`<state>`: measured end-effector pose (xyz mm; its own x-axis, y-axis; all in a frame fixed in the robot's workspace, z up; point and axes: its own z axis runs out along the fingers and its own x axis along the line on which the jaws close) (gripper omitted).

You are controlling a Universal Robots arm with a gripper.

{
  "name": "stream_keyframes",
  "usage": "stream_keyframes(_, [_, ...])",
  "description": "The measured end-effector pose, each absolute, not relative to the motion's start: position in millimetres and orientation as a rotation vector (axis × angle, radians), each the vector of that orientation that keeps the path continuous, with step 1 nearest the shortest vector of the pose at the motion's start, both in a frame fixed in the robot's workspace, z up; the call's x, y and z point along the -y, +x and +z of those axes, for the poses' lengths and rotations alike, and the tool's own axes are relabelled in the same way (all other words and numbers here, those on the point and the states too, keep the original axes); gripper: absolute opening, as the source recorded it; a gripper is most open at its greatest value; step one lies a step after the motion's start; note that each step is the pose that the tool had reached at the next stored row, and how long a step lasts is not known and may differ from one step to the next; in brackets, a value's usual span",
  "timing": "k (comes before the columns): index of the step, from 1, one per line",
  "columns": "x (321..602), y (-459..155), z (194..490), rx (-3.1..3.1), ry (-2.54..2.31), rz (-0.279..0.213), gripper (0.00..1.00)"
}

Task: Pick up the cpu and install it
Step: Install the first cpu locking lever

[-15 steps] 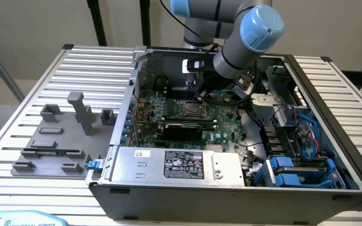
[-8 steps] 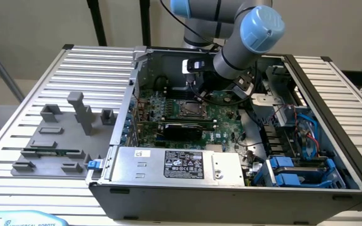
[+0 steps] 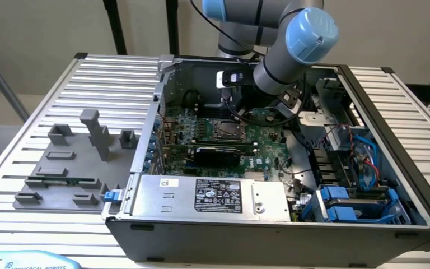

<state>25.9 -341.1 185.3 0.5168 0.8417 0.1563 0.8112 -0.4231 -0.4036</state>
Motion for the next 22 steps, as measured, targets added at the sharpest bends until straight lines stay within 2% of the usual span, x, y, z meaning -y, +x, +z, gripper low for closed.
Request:
stream_keyframes(11, [341, 26, 187, 1.353, -2.321, 0.086, 0.11])
stream_keyframes(22, [347, 25, 201, 1.353, -2.32, 0.085, 0.11])
